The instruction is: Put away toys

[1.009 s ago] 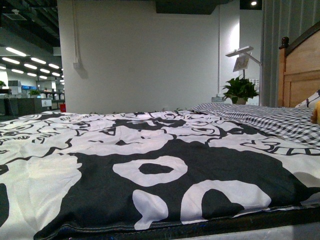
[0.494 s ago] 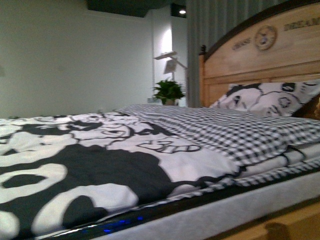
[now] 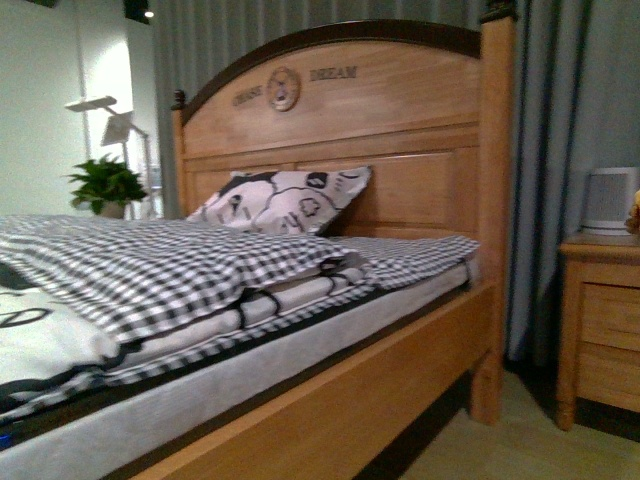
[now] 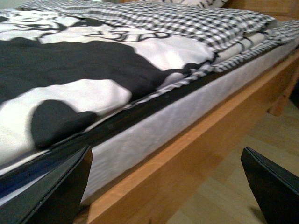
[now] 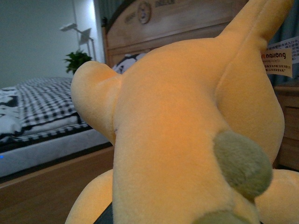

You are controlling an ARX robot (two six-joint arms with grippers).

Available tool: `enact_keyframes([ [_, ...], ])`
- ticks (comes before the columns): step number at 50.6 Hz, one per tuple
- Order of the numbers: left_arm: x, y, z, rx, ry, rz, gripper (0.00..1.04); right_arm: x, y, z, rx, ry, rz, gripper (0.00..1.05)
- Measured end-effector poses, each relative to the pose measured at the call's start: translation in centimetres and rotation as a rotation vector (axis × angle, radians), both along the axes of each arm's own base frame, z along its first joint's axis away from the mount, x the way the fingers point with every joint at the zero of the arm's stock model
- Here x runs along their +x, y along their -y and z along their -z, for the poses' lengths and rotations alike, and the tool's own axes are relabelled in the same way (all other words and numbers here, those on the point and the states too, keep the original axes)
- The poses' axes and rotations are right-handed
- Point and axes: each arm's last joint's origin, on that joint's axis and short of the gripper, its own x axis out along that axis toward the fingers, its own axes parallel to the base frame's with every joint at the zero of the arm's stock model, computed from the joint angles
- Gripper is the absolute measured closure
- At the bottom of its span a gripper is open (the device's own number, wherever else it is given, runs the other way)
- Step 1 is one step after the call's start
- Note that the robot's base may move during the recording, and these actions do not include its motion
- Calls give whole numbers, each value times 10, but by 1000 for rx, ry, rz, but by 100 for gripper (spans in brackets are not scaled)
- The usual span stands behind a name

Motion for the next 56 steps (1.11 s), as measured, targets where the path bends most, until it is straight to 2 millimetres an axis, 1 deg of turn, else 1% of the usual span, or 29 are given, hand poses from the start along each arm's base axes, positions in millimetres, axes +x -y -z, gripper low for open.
enact_keyframes([
  [36, 0, 0, 0, 0, 0, 10, 6, 0, 1, 0, 6, 1, 19, 85],
  [56, 0, 0, 0, 0, 0, 1, 6, 0, 0, 0, 0, 2, 0, 85],
])
